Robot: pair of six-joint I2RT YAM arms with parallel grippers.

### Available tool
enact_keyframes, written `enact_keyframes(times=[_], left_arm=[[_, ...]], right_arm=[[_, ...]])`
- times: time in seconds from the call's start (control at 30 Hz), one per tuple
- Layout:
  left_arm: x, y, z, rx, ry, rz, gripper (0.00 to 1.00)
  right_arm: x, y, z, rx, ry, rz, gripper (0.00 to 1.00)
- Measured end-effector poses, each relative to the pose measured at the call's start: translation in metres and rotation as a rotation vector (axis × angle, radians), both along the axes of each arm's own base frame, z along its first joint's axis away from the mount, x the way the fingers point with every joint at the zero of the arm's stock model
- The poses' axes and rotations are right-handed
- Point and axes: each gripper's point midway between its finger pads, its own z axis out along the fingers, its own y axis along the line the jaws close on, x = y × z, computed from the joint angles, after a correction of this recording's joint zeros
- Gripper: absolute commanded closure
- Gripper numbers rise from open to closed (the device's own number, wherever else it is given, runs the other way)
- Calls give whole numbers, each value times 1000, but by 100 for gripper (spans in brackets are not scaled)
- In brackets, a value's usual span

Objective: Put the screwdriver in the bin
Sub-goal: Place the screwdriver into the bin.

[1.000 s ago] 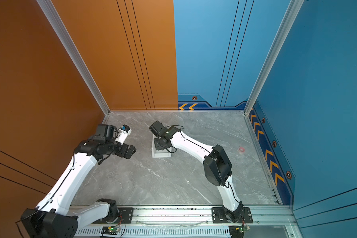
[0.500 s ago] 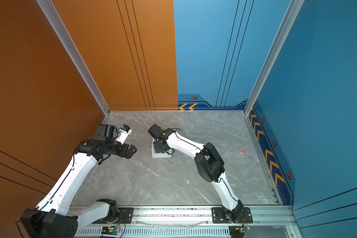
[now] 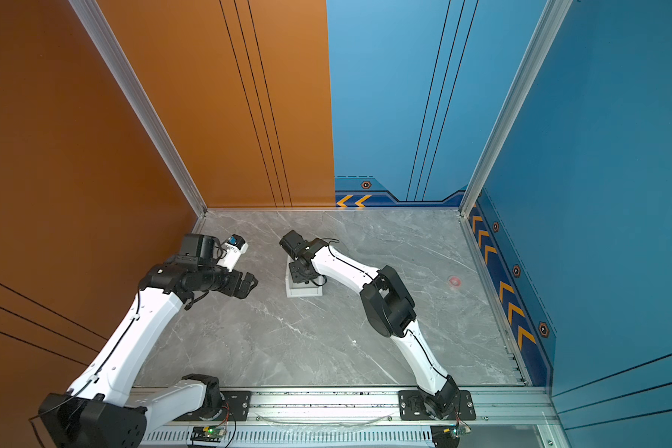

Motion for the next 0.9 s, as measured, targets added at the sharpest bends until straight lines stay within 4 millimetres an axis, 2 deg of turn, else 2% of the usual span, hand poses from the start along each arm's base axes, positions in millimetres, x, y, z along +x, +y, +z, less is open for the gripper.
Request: enact_keyframes(times=[0.37,0.9], left_arm=[[0,-1,0,-3,0,-2,2],[0,-1,1,-3,-1,-2,2]], right_arm=[[4,-1,-19,-22,21,14,83],[9,3,-38,-26,49,18,74]])
